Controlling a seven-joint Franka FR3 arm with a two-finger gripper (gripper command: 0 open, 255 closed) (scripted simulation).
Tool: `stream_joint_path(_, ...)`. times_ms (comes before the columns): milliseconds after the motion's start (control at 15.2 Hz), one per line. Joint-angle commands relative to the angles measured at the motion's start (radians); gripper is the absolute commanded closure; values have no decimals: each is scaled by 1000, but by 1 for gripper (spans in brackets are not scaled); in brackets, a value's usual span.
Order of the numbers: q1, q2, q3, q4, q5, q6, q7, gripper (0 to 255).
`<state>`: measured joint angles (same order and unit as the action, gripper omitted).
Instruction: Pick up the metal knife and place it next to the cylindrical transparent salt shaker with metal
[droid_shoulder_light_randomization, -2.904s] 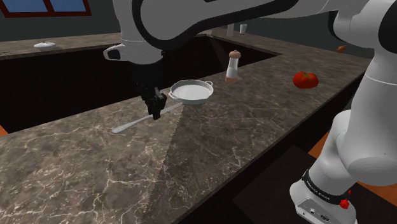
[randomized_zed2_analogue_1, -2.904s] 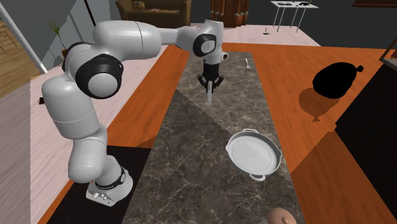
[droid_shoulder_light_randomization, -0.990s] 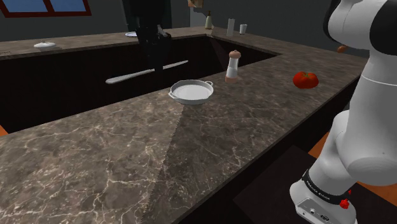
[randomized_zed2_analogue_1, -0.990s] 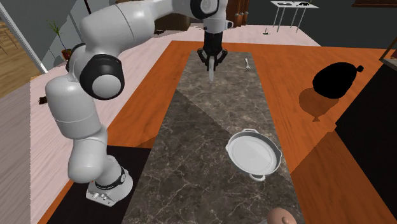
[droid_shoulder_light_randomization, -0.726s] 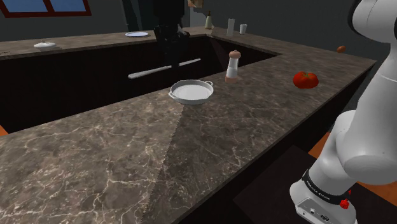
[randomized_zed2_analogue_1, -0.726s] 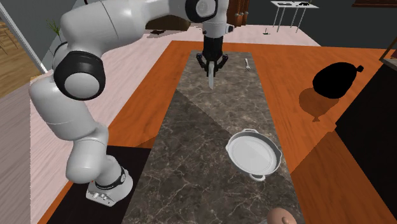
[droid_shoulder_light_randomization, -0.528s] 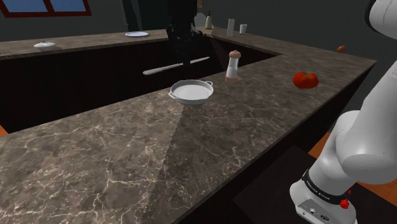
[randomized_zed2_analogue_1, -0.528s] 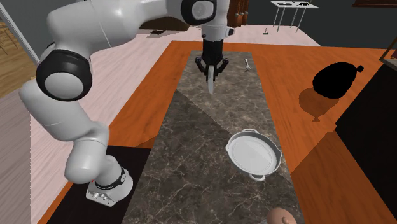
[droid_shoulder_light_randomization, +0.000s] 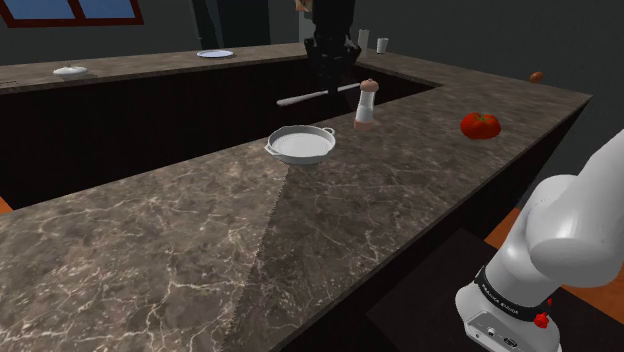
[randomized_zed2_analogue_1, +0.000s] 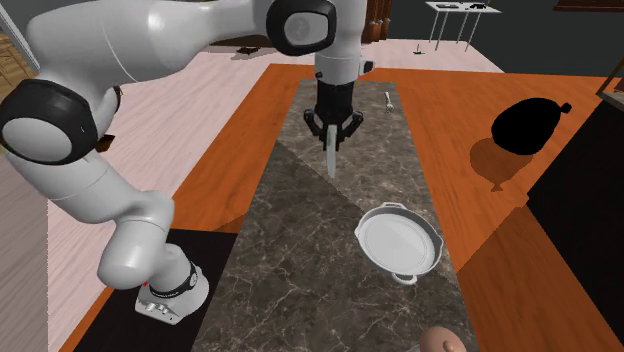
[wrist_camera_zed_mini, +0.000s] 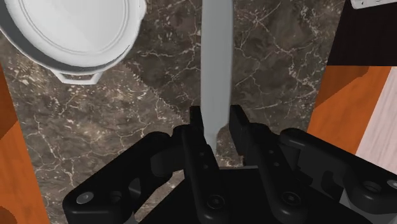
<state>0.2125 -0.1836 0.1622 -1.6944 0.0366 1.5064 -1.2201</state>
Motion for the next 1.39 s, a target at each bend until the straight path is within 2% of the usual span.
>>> stream_joint_path(0,-21,-33,-34,-29,-2,-5,-57,255)
stream_joint_path(660,-112,-106,-192,-103,-40,-7,-304,255)
stream_joint_path(1320,-201,-72,-356,-63,-82,-10,-555,255)
